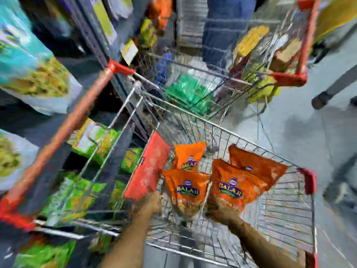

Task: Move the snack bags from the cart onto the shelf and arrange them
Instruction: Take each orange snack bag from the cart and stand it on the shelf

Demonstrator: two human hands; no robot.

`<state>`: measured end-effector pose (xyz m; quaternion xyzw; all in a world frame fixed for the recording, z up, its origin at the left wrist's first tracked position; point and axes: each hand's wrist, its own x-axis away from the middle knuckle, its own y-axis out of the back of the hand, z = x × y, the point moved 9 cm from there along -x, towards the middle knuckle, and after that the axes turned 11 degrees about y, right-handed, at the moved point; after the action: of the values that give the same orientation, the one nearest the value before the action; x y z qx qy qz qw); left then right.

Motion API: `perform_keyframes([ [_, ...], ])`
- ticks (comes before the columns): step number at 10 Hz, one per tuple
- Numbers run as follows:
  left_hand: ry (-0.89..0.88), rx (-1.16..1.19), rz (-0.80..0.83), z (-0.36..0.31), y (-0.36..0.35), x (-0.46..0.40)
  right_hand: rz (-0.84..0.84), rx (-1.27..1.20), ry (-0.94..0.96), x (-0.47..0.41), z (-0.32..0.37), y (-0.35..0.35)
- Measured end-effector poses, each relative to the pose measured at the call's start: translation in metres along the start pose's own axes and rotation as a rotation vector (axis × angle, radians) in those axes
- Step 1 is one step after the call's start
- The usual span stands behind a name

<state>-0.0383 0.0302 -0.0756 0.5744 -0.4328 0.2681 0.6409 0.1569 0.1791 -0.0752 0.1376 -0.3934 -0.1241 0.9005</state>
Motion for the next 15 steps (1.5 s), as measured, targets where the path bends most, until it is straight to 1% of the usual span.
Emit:
perform_keyframes([
  [1,0.020,-0.028,0.101,-0.004,-0.025,-0.036,0.023,0.049,-0.095,-0.033,-0.022,-0.013],
  [2,-0.007,0.018,0.225,0.001,-0.080,-0.088,0.010,-0.087,-0.070,-0.073,-0.046,-0.051],
  [3,-0.010,0.096,0.221,0.000,-0.086,-0.100,-0.037,-0.220,-0.046,-0.083,-0.049,-0.057],
  [4,0.009,0.265,0.313,0.008,-0.102,-0.108,-0.024,-0.276,-0.096,-0.094,-0.060,-0.065],
  [5,0.051,0.303,0.346,0.017,-0.101,-0.107,-0.009,-0.304,-0.097,-0.094,-0.061,-0.067],
  [6,0.043,0.338,0.361,0.015,-0.090,-0.105,0.028,-0.357,-0.054,-0.085,-0.046,-0.056],
  [7,-0.024,0.338,0.362,0.007,-0.069,-0.092,0.060,-0.390,-0.013,-0.077,-0.022,-0.042],
  [8,-0.146,0.421,0.284,0.000,-0.016,-0.057,0.054,-0.420,0.140,-0.061,0.026,-0.018],
  [9,-0.266,0.543,0.171,0.004,0.031,-0.012,0.006,-0.466,0.287,-0.034,0.078,-0.002],
  [10,-0.450,0.788,-0.039,0.020,0.104,0.066,-0.094,-0.498,0.496,0.012,0.164,0.022],
  [11,-0.586,0.954,-0.227,0.051,0.159,0.142,-0.145,-0.492,0.665,0.054,0.234,0.027],
  [12,-0.734,1.159,-0.587,0.126,0.233,0.273,-0.107,-0.472,0.982,0.130,0.356,0.011],
  [13,-0.799,1.230,-0.820,0.180,0.262,0.360,-0.033,-0.476,1.187,0.187,0.432,-0.010],
  [14,-0.812,1.246,-1.220,0.279,0.268,0.504,0.112,-0.500,1.437,0.281,0.528,-0.067],
  [15,-0.770,1.238,-1.453,0.344,0.252,0.583,0.280,-0.524,1.581,0.344,0.580,-0.116],
])
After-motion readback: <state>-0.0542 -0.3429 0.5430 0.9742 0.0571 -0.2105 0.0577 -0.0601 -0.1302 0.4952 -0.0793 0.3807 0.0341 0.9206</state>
